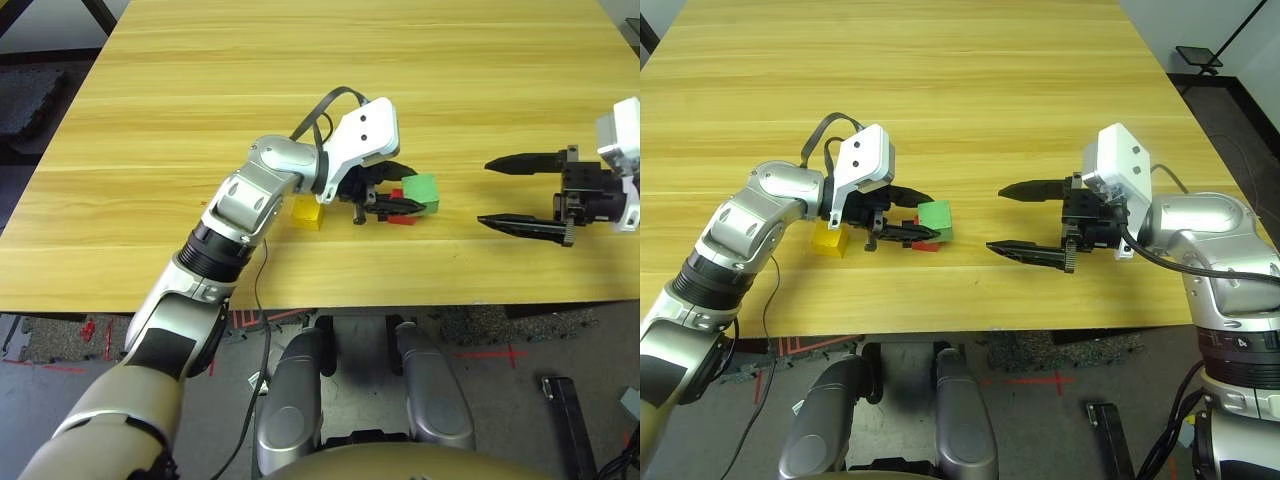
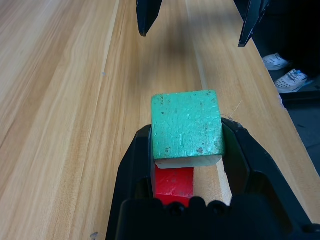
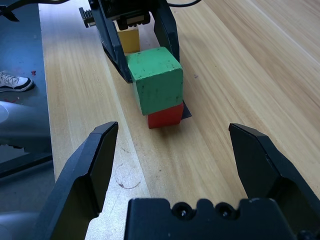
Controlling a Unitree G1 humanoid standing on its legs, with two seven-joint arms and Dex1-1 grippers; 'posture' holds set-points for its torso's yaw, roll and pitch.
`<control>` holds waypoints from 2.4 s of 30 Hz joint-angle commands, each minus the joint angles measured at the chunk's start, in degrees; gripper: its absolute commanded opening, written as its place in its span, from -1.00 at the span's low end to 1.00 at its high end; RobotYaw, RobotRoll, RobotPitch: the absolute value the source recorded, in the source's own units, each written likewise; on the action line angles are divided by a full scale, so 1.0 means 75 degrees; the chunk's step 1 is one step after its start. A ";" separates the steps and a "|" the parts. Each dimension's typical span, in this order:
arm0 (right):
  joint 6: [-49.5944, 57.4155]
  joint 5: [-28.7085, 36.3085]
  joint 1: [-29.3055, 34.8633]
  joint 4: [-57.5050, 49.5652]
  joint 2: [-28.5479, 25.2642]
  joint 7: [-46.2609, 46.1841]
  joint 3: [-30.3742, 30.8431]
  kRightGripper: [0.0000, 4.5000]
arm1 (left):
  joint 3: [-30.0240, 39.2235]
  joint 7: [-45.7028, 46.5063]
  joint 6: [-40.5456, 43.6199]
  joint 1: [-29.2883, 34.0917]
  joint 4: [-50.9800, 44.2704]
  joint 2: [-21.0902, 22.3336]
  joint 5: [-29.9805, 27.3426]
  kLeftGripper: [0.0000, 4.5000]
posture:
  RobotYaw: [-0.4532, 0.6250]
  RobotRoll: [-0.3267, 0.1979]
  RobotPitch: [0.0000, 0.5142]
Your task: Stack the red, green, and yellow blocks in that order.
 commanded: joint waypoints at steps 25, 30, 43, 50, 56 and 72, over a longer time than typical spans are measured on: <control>-0.0001 0.0080 -0.0092 -0.0076 0.0039 0.0098 0.0096 1.00 | -0.0238 -0.0296 -0.0899 0.0092 0.0720 -0.0093 0.0635 -0.11 | 0.14 0.55 0.20; 0.0063 0.0127 -0.0052 -0.0137 0.0050 0.0112 0.0081 1.00 | -0.0262 -0.0226 -0.0714 0.0059 0.0699 -0.0148 0.0690 0.48 | 0.13 0.55 0.22; 0.0127 0.0119 -0.0136 -0.0074 0.0109 0.0162 0.0128 1.00 | -0.0354 -0.0365 0.0432 0.0070 0.0320 0.0251 0.0756 0.98 | 0.16 0.58 0.22; 0.0023 0.0005 -0.0370 0.0162 0.0211 0.0235 0.0278 1.00 | -0.0280 -0.0580 0.0641 0.0037 0.0218 0.0565 0.0724 0.98 | 0.19 0.59 0.21; -0.0084 -0.0039 -0.0396 0.0257 0.0242 0.0261 0.0357 1.00 | -0.0043 -0.0730 0.0540 -0.0101 0.0275 0.0872 0.0705 0.98 | 0.20 0.59 0.17; -0.0336 -0.0155 -0.0397 0.0512 0.0248 0.0337 0.0449 1.00 | 0.1203 -0.1136 0.0760 0.0234 -0.0331 0.2016 -0.0180 0.98 | 0.23 0.56 0.04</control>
